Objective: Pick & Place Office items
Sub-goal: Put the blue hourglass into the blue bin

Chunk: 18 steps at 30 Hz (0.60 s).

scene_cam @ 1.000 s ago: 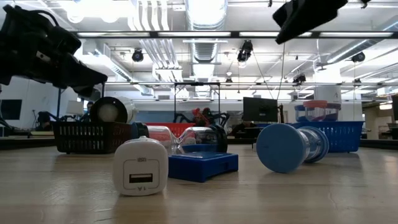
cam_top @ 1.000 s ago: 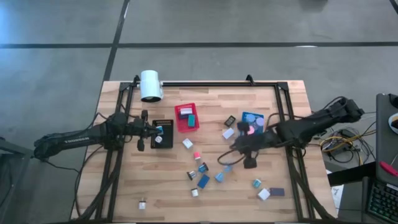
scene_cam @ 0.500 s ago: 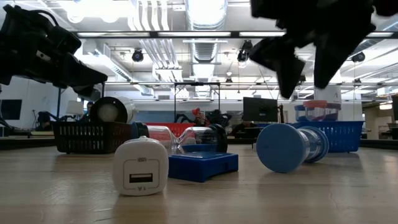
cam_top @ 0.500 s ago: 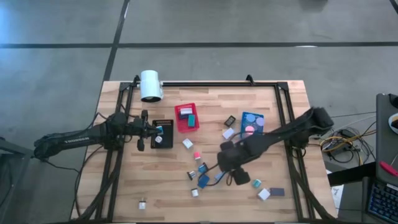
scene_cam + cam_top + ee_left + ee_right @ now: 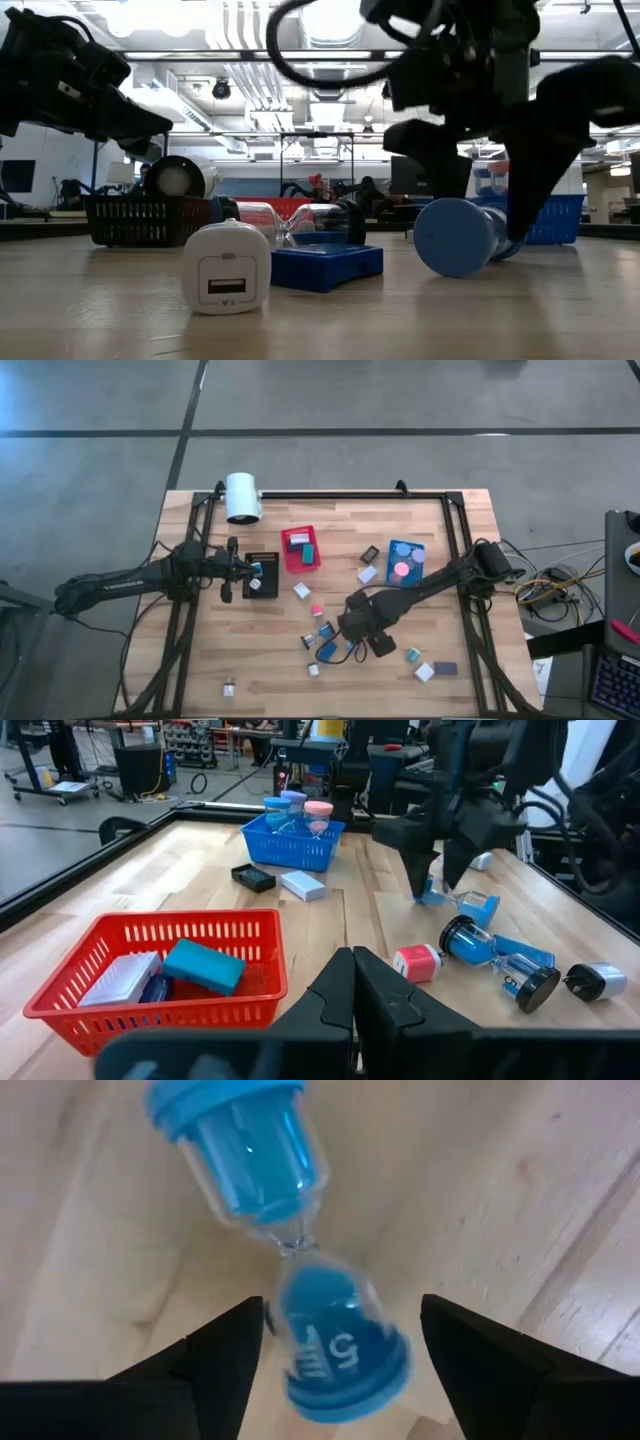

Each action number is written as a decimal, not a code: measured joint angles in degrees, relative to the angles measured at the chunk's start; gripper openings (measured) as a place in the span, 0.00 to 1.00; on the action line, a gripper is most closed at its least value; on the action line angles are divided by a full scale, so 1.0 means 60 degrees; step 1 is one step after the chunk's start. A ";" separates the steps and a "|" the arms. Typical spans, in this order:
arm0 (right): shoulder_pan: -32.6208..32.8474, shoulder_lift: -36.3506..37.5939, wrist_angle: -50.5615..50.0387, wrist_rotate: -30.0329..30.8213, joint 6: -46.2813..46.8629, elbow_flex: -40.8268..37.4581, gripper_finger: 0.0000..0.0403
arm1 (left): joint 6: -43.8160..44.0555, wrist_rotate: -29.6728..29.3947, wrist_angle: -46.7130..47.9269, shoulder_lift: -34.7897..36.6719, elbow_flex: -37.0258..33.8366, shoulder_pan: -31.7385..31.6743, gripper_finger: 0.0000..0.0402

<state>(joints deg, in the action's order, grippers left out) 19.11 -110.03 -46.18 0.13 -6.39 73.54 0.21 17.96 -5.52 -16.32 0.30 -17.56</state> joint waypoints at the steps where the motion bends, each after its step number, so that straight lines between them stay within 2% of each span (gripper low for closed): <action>1: 0.0000 -0.0058 -0.0078 0.0005 -0.0017 -0.0008 0.63 | -0.0027 -0.0002 -0.0001 0.0000 0.0000 0.0000 0.01; 11: -0.0007 -0.0510 -0.0198 -0.0037 -0.0039 0.0010 0.47 | -0.0059 -0.0003 -0.0004 0.0000 0.0000 0.0000 0.01; 18: 0.0003 -0.0148 -0.0236 -0.0318 0.0563 -0.0053 0.47 | -0.0030 -0.0005 -0.0004 0.0000 0.0000 0.0000 0.01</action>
<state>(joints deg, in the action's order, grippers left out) 19.13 -110.92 -47.59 -1.78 -3.02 73.22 0.03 17.93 -5.54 -16.32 0.30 -17.56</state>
